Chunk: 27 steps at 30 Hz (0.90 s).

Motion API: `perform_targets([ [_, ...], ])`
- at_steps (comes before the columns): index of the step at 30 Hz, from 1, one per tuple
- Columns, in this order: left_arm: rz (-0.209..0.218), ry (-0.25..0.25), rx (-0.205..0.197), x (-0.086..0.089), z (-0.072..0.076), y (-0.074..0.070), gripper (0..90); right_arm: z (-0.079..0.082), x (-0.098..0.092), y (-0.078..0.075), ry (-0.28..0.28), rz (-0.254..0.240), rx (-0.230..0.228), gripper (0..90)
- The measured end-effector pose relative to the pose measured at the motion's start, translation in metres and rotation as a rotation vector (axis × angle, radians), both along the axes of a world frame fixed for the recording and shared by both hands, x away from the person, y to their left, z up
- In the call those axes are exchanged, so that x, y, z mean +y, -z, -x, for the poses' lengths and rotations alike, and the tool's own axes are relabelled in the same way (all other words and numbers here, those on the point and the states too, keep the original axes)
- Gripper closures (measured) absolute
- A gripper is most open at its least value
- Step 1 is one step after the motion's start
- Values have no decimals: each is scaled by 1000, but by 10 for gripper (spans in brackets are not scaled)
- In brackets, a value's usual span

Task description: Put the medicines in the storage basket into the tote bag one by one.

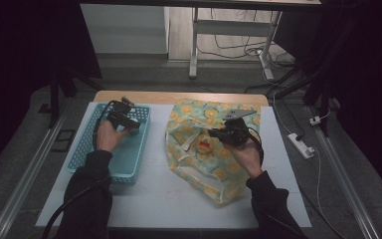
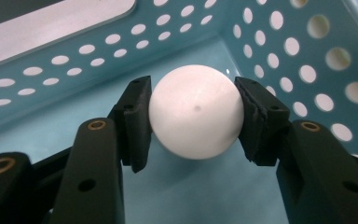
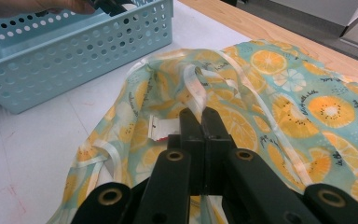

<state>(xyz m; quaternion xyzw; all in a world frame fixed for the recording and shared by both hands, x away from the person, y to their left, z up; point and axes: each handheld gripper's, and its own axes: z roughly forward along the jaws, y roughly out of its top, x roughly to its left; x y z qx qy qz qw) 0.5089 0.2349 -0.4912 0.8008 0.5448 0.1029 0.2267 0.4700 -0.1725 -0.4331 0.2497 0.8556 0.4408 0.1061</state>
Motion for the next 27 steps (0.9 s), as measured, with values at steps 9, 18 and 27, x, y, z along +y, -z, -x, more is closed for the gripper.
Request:
perform_targets([
  [9,28,8,-32,1,9,-18,503,0,0,1,-1,0,1,900],
  [18,64,37,-72,3,20,-37,504,0,0,1,-1,-3,0,900],
  [27,83,75,-102,0,33,-52,504,0,0,0,-1,-4,-1,900],
])
